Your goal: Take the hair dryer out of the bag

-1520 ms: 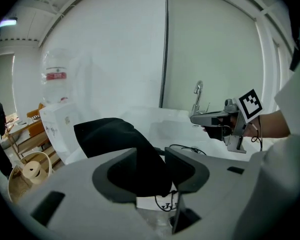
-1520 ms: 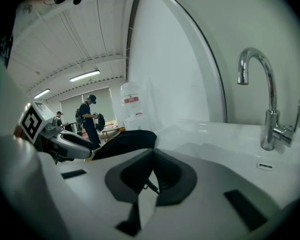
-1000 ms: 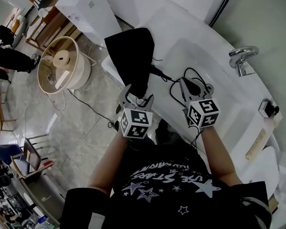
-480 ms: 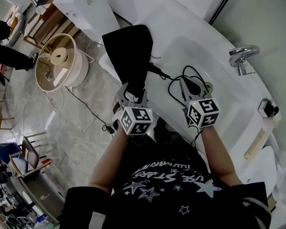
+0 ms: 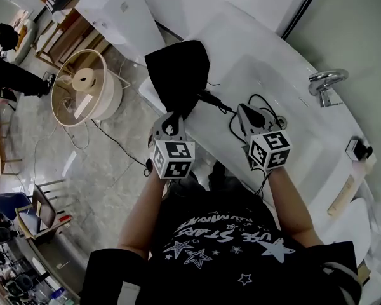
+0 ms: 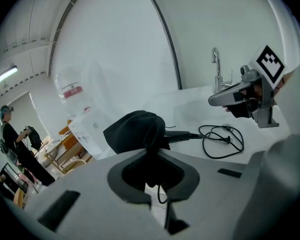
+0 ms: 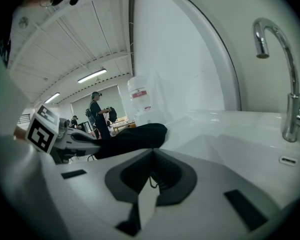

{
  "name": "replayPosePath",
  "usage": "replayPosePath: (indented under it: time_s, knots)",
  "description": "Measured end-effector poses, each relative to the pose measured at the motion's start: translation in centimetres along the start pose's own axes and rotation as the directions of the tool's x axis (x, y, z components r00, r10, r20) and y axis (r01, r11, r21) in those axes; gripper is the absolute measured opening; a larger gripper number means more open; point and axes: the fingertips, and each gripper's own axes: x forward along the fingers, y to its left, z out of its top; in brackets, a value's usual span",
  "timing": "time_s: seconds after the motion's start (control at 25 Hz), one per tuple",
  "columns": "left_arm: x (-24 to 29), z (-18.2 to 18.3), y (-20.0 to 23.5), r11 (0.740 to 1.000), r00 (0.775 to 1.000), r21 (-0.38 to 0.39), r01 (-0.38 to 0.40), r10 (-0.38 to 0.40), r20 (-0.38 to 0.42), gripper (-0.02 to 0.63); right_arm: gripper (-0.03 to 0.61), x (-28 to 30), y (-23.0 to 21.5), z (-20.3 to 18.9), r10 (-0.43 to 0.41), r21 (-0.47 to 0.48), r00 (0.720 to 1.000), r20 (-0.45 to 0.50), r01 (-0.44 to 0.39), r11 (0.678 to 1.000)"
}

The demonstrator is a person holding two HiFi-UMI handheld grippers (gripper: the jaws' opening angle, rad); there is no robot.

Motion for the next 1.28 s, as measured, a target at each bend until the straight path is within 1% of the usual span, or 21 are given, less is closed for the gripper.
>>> replayPosePath:
  time_s: [0.08, 0.12, 0.16, 0.28, 0.4, 0.52, 0.64, 0.76, 0.88, 1.08, 1.28]
  knots:
    - [0.1, 0.5, 0.9, 1.000, 1.000, -0.016, 0.011, -0.011, 0.006, 0.017, 0.008, 0.7, 0.7, 0.0, 0.024, -0.019, 0.999, -0.022, -0.025, 1.000]
    - [0.2, 0.8, 1.3, 1.000, 1.000, -0.022, 0.015, -0.015, 0.009, 0.017, 0.023, 1.1, 1.1, 0.0, 0.036, -0.026, 0.999, -0.032, -0.037, 0.999]
    - [0.3, 1.0, 1.7, 0.999, 1.000, -0.027, 0.019, -0.018, 0.013, 0.017, 0.062, 1.4, 1.4, 0.0, 0.046, -0.033, 0.998, -0.040, -0.048, 0.998]
    - [0.6, 1.8, 2.9, 0.999, 0.999, -0.035, 0.028, -0.027, 0.025, 0.017, 0.077, 2.6, 2.3, 0.1, 0.071, -0.048, 0.996, -0.059, -0.073, 0.996]
    - [1.0, 2.4, 3.9, 0.998, 0.998, -0.047, 0.041, -0.039, 0.039, 0.017, 0.141, 4.0, 3.4, 0.2, 0.103, -0.063, 0.992, -0.076, -0.108, 0.992]
    - [1.6, 2.7, 5.0, 0.997, 0.998, -0.058, 0.050, -0.047, 0.041, 0.017, 0.175, 5.5, 4.6, 0.3, 0.136, -0.104, 0.986, -0.094, -0.145, 0.984]
    - [2.3, 2.8, 6.0, 0.996, 0.998, -0.058, 0.061, -0.059, 0.032, 0.017, 0.175, 7.1, 5.4, 0.2, 0.156, -0.120, 0.982, -0.111, -0.169, 0.978]
    - [3.1, 2.8, 6.8, 0.995, 0.996, -0.063, 0.082, -0.081, 0.022, 0.018, 0.176, 8.6, 5.6, 0.3, 0.165, -0.093, 0.977, -0.135, -0.178, 0.980]
    - [3.7, 2.8, 7.6, 0.992, 0.995, -0.067, 0.103, -0.101, 0.021, 0.018, 0.179, 10.0, 5.9, 0.2, 0.185, -0.077, 0.967, -0.176, -0.200, 0.977]
    - [4.7, 2.9, 8.5, 0.988, 0.990, -0.058, 0.140, -0.139, 0.024, 0.018, 0.183, 12.6, 6.7, -1.0, 0.199, -0.124, 0.935, -0.294, -0.244, 0.962]
    - [5.3, 2.9, 8.8, 0.982, 0.984, -0.066, 0.179, -0.177, 0.031, 0.018, 0.193, 14.7, 6.6, -2.0, 0.171, -0.155, 0.918, -0.359, -0.239, 0.959]
